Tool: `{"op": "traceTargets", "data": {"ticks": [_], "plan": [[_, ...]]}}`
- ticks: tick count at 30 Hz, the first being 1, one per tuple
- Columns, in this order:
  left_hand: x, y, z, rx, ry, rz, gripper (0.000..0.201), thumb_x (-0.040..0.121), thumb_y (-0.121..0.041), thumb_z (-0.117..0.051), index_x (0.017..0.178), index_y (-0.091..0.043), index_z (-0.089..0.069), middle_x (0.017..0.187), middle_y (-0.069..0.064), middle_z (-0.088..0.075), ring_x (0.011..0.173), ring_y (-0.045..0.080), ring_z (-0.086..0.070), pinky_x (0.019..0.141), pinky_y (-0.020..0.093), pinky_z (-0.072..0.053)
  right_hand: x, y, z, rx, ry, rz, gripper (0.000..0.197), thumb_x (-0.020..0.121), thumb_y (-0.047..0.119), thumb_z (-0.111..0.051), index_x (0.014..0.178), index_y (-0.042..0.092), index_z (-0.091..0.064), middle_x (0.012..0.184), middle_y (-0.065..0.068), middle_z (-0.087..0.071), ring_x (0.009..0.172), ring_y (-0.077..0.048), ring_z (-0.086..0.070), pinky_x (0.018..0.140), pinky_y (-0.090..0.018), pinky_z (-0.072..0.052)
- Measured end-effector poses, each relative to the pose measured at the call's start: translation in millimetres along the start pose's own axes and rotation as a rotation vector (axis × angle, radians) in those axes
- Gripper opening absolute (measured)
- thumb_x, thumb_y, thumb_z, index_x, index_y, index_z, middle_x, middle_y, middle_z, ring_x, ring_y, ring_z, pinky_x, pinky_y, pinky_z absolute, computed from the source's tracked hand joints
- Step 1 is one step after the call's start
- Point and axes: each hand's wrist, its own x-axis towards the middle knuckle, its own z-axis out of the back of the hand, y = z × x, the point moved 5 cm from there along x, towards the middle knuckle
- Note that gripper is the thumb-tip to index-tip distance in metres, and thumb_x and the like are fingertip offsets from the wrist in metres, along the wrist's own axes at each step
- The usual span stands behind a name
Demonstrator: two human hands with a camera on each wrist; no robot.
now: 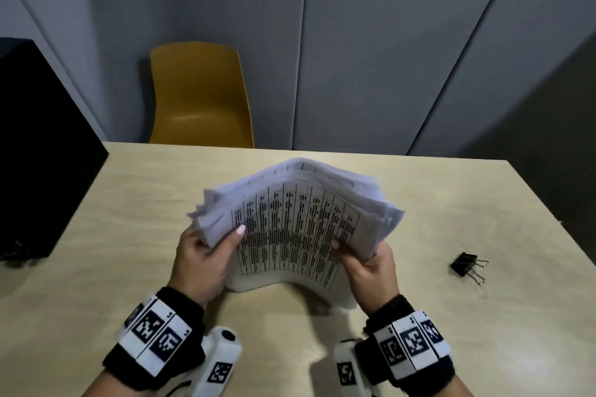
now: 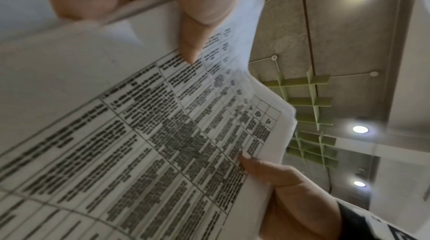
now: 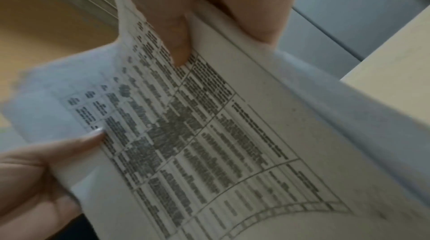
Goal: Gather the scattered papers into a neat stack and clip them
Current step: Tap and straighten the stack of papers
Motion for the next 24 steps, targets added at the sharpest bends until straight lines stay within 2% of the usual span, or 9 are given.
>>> {"op": "traceTargets", "data": {"ticks": [2,4,7,11,13,16,20,22,24], "plan": [[2,-4,-4,-0.021,-0.007,0.008,0.032,0.079,0.003,-0.065,0.085,-0.028,-0.063,0.071,-0.034,-0.067,0.075,-0.016,-0.062,0.067,0.003,-0.046,-1,5,-3,0.015,-0.028,0.034,0.011,0.072,0.012,-0.071,0.077,0.022,-0.07,0.075,0.011,-0.073,0.072,-0.003,-0.065,0.071,-0.024,-0.055],[4,-9,-6,0.001,0.0,-0.028,0.029,0.076,-0.002,-0.07,0.091,-0.025,-0.061,0.078,-0.033,-0.068,0.079,-0.015,-0.062,0.071,0.005,-0.047,-2,14,-3,0.016,-0.06,0.07,0.038,0.064,0.033,-0.078,0.095,0.015,-0.066,0.086,0.004,-0.074,0.084,-0.011,-0.068,0.08,-0.031,-0.056],[5,-19,-1,-0.002,-0.064,-0.125,0.057,0.068,-0.01,-0.067,0.116,-0.03,-0.045,0.103,-0.016,-0.064,0.093,-0.01,-0.06,0.079,0.007,-0.046,-4,36,1,0.07,-0.112,0.172,0.064,0.064,0.026,-0.075,0.12,0.028,-0.045,0.117,-0.016,-0.061,0.107,-0.021,-0.063,0.095,-0.033,-0.05],[4,-38,7,0.066,-0.105,-0.328,0.089,0.071,-0.019,-0.067,0.138,-0.047,-0.015,0.133,0.003,-0.043,0.12,0.012,-0.05,0.096,0.02,-0.045,-2,64,6,-0.07,-0.148,0.381,0.1,0.065,0.021,-0.076,0.141,0.044,-0.015,0.127,-0.015,-0.048,0.117,-0.034,-0.051,0.102,-0.053,-0.042],[4,-51,7,0.213,-0.107,-0.46,0.08,0.076,-0.02,-0.062,0.141,-0.041,-0.021,0.138,0.001,-0.034,0.125,0.016,-0.046,0.101,0.02,-0.04,0,77,6,-0.23,-0.156,0.514,0.095,0.067,0.023,-0.073,0.145,0.032,-0.019,0.125,-0.01,-0.045,0.12,-0.026,-0.047,0.104,-0.043,-0.04],[3,-63,5,0.446,-0.114,-0.57,0.052,0.078,-0.018,-0.06,0.128,-0.021,-0.047,0.135,0.01,-0.034,0.126,-0.003,-0.036,0.103,0.008,-0.031,0,87,6,-0.422,-0.172,0.609,0.068,0.071,0.02,-0.068,0.134,0.013,-0.041,0.124,-0.017,-0.044,0.118,-0.017,-0.045,0.105,-0.02,-0.034],[4,-56,10,0.352,-0.115,-0.51,0.054,0.084,-0.019,-0.056,0.134,-0.035,-0.04,0.138,0.0,-0.036,0.12,0.023,-0.052,0.101,0.03,-0.044,-3,82,6,-0.351,-0.205,0.584,0.076,0.073,0.016,-0.066,0.141,0.022,-0.033,0.127,-0.004,-0.041,0.12,-0.018,-0.044,0.101,-0.037,-0.042],[4,-57,8,0.353,-0.112,-0.525,0.057,0.085,-0.012,-0.053,0.136,-0.032,-0.037,0.137,-0.004,-0.035,0.121,0.013,-0.049,0.102,0.024,-0.041,-3,82,4,-0.364,-0.193,0.604,0.079,0.074,0.017,-0.065,0.143,0.028,-0.028,0.127,-0.004,-0.04,0.122,-0.014,-0.042,0.103,-0.031,-0.039],[3,-61,2,0.447,-0.102,-0.563,0.049,0.083,-0.008,-0.052,0.13,-0.019,-0.045,0.133,0.007,-0.04,0.125,-0.002,-0.039,0.104,0.014,-0.033,-3,85,1,-0.431,-0.168,0.622,0.067,0.074,0.017,-0.064,0.137,0.02,-0.041,0.125,-0.014,-0.042,0.12,-0.006,-0.041,0.104,-0.019,-0.033]]}}
